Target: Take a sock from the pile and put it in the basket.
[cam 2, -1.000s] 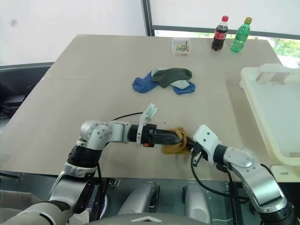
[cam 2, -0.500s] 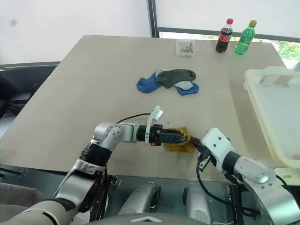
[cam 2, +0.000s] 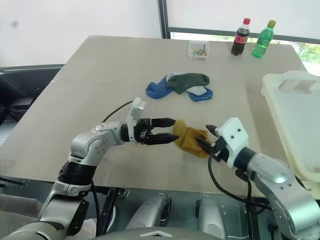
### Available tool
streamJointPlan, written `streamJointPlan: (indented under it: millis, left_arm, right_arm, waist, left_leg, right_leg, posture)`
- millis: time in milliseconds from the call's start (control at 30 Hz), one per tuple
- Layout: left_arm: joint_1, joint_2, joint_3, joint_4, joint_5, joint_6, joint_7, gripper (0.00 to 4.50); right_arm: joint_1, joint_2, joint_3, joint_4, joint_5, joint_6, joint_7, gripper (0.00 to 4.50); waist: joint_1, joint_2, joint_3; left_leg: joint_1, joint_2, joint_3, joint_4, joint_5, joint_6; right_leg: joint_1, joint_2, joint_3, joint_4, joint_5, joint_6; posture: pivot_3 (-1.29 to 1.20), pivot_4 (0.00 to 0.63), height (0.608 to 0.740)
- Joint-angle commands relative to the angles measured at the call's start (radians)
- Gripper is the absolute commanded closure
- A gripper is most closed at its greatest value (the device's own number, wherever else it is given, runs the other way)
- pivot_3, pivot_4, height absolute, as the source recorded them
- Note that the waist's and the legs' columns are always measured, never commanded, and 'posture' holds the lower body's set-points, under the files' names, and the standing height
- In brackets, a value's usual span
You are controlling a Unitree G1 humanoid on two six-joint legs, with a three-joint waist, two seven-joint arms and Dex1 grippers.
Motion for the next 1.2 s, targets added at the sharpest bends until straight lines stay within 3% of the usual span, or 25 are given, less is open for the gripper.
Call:
streamJointPlan:
  millis: [33, 100, 267, 400, 533, 900, 1067, 1200]
  left_arm:
    - [0.1, 0.05, 0.043, -0.134, 0.042, -0.14, -0.02, 0.22]
    - [0.148, 0.062, 0.058, -0.174, 0.043, -0.174, -0.017, 0.22]
    - [0.209, 0.074, 0.048, -0.231, 0.025, -0.161, 0.008, 0.22]
    - [0.148, 0.02, -0.042, -0.183, 0.061, -0.126, 0.039, 0.22]
    - [0.066, -0.061, -0.065, -0.134, 0.001, -0.038, 0.05, 0.22]
    - [-0.11, -0.175, -0.293, 0.174, 0.151, 0.011, -0.023, 0.22]
    - [-0.136, -0.201, -0.334, 0.284, 0.218, -0.02, -0.038, 0.22]
    - [-0.124, -0.235, -0.245, 0.264, 0.18, -0.077, -0.033, 0.22]
  right_arm:
    - [-0.087, -0.019, 0.094, 0.042, -0.011, 0.024, -0.005, 0.76]
    - [-0.113, -0.028, 0.131, 0.07, -0.021, 0.024, -0.001, 0.06]
    - [-0.154, -0.029, 0.138, 0.113, 0.006, 0.015, 0.022, 0.06]
    - [-0.149, -0.044, 0.083, 0.113, 0.035, 0.022, 0.034, 0.06]
    - [-0.101, -0.086, 0.004, 0.066, 0.071, 0.037, 0.042, 0.06]
    - [0.028, -0.091, -0.079, -0.082, 0.106, 0.121, -0.072, 0.06]
    - [0.056, -0.065, -0.095, -0.113, 0.104, 0.132, -0.123, 0.06]
    - [0.041, -0.058, -0.079, -0.099, 0.1, 0.128, -0.138, 0.06]
  waist:
    - [-0.009, 0.0, 0.001]
    - [-0.01, 0.001, 0.001]
    - [-0.002, 0.001, 0.001]
    - [0.004, 0.0, 0.002]
    - [-0.001, 0.0, 0.002]
    - [-0.005, 0.0, 0.002]
    - [-0.002, 0.0, 0.002]
    - [0.0, 0.0, 0.002]
  left_leg:
    - [0.0, 0.0, 0.0, 0.0, 0.0, 0.0]
    - [0.001, 0.001, 0.0, -0.002, 0.0, 0.0]
    - [0.0, 0.001, 0.0, -0.002, 0.0, 0.0]
    - [0.0, -0.001, -0.001, -0.001, 0.0, 0.0]
    - [0.0, -0.001, -0.001, 0.0, 0.0, 0.0]
    - [0.0, 0.0, 0.0, 0.0, 0.0, 0.0]
    - [0.001, 0.0, -0.001, 0.0, 0.0, 0.0]
    - [0.001, 0.0, 0.0, 0.001, 0.0, 0.0]
  right_leg:
    - [0.0, 0.0, 0.0, 0.0, 0.0, 0.0]
    - [0.0, 0.0, 0.0, 0.0, 0.0, 0.0]
    - [0.0, 0.0, 0.0, 0.0, 0.0, -0.001]
    - [0.0, 0.001, -0.002, 0.0, 0.0, 0.0]
    - [0.001, 0.003, -0.002, 0.0, 0.0, 0.0]
    - [0.001, 0.005, -0.001, 0.001, 0.0, 0.0]
    - [0.0, 0.006, -0.001, 0.001, 0.0, 0.0]
    - [0.001, 0.005, -0.001, 0.001, 0.0, 0.0]
  posture:
    - [0.0, 0.15, 0.74]
    - [0.0, 0.15, 0.74]
    - [0.0, 0.15, 0.74]
    - [0.0, 0.15, 0.74]
    - [0.0, 0.15, 0.74]
    - [0.0, 0.15, 0.74]
    - [0.0, 0.15, 0.74]
    - [0.0, 0.15, 0.74]
